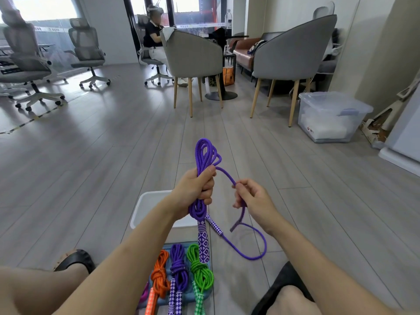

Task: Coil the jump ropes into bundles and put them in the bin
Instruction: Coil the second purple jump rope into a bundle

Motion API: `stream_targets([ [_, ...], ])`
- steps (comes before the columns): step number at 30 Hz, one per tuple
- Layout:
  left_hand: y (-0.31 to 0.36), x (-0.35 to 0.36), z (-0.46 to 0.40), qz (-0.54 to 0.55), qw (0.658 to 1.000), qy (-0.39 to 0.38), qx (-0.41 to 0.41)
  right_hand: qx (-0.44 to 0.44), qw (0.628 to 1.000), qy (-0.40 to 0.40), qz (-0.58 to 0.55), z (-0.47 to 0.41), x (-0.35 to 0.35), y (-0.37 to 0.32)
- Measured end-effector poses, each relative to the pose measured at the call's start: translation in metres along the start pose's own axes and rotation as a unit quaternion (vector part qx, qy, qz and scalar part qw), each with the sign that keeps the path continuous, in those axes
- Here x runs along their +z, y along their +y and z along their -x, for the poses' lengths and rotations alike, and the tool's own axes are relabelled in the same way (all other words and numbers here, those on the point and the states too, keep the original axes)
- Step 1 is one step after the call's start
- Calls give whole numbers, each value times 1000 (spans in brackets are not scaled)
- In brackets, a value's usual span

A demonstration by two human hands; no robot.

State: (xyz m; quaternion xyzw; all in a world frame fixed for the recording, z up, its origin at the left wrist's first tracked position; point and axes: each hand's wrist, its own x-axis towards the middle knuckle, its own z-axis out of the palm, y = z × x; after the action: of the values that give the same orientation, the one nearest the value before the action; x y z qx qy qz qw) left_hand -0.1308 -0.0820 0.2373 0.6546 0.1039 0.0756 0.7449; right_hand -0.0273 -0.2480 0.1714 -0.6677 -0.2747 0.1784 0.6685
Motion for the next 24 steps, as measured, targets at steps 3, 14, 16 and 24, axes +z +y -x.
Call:
stream_targets([
  [3, 6, 0, 2, 23, 999, 1, 24, 20, 999, 31, 32, 2, -5, 6],
  [14, -17, 12, -5, 23, 998, 25, 54, 50, 973, 183, -130, 4, 35, -23],
  [16, -20, 15, -5, 34, 997, 17, 69, 24, 974, 192, -120, 5, 37, -30],
  [24, -32, 24, -3, 29, 995, -8, 91, -34, 981, 183, -44, 10, 38, -41],
])
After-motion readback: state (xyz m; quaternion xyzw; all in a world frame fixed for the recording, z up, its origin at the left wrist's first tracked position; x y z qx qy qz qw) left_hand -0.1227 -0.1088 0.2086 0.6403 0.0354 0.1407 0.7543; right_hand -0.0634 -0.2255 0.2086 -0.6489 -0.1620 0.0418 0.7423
